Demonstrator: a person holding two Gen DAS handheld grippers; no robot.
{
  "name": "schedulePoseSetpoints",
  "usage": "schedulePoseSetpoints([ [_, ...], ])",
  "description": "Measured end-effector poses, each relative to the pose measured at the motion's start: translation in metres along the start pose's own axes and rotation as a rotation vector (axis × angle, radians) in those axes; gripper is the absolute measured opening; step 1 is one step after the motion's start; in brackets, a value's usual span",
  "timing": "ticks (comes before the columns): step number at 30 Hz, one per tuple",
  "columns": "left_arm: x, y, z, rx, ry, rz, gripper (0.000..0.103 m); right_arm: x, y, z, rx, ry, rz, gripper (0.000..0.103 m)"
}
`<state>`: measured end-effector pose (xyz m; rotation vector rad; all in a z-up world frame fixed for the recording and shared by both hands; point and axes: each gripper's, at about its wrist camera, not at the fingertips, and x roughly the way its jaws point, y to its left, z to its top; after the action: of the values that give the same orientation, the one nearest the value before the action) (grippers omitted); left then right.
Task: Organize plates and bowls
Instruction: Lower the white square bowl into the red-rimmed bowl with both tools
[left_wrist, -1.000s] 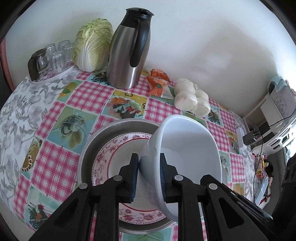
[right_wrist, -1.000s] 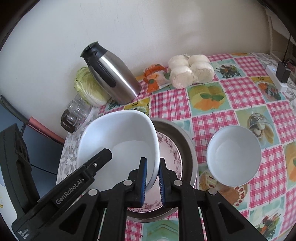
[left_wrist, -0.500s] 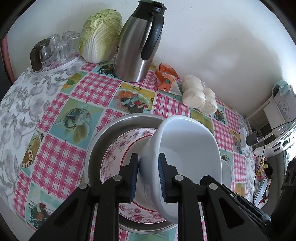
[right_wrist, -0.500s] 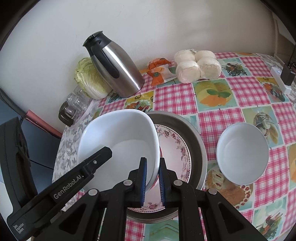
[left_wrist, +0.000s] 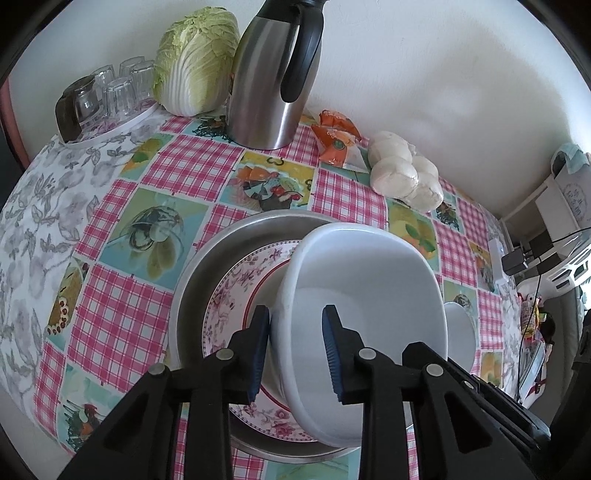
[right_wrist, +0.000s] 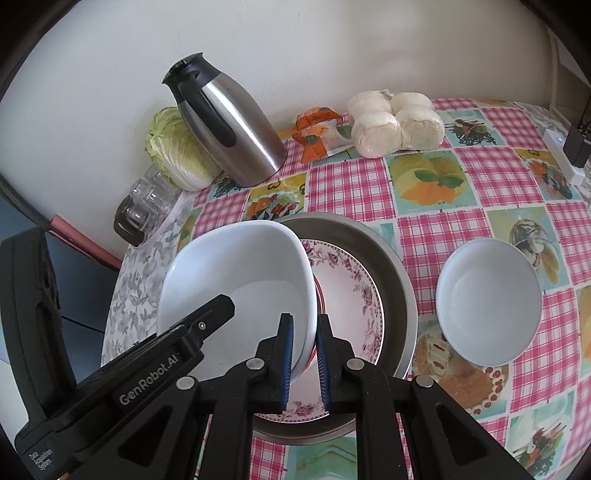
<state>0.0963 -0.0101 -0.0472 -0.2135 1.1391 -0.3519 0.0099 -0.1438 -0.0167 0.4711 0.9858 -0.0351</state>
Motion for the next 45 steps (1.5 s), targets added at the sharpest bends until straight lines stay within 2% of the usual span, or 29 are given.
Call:
schedulePoseSetpoints([
  [16,0.005,0.002,0.001,-0.002,0.024,-0.007,0.034,0.010,-0.004,-0.002,0.008,0.028,-0.007,0.015],
  [30,-0.009,0.003,0.001,0.000,-0.023,-0.028,0.038,0.009,-0.005,-0.001,0.007,0.024,-0.005,0.015],
  [45,-0.009,0.004,0.002,-0.002,-0.021,-0.028,0.039,0.000,-0.003,0.002,0.011,0.002,0.008,0.015],
])
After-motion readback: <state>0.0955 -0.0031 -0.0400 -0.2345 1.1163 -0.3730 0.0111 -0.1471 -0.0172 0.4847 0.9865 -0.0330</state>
